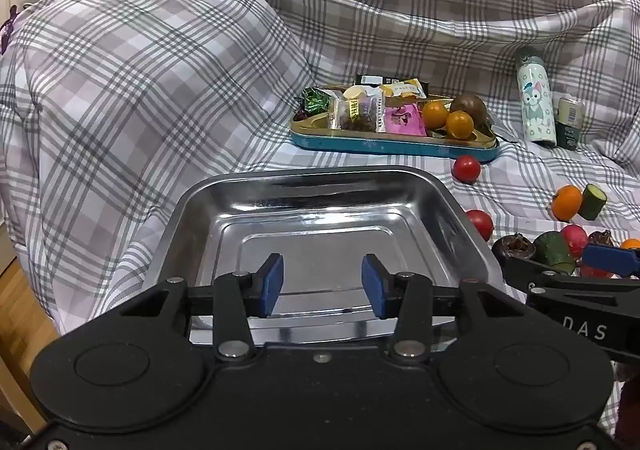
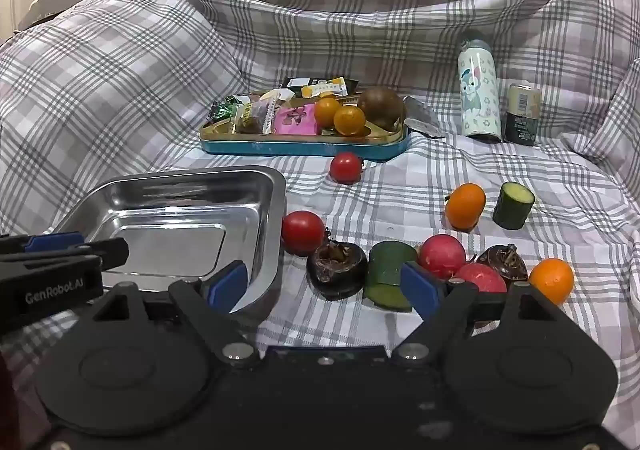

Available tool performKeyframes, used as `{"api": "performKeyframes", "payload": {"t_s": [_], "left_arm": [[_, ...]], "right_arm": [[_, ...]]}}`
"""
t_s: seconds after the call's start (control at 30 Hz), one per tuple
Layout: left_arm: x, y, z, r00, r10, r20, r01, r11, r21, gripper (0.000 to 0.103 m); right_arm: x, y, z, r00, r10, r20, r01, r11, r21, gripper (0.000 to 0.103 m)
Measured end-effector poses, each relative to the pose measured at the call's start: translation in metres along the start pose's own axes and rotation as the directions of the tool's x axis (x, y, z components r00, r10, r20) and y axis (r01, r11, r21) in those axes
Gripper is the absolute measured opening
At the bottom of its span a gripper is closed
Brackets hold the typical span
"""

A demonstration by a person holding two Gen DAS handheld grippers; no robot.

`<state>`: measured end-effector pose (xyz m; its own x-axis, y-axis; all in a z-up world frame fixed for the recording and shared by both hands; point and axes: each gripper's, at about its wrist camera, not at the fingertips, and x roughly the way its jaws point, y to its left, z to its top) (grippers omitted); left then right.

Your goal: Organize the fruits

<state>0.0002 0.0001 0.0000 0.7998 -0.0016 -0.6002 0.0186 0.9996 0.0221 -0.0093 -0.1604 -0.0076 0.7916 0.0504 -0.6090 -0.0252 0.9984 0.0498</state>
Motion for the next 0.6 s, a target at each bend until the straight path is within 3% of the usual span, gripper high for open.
{"api": "performKeyframes", "payload": {"t_s": [0.6], "left_arm": [[0.0011, 0.0000, -0.0001, 1.000, 0.006, 0.004, -0.006, 1.000, 0.011, 0.053]], "right_arm": [[0.0021, -0.0003, -0.0002, 1.000, 0.002, 0.003, -0.002, 1.000, 0.002, 0.086]]}}
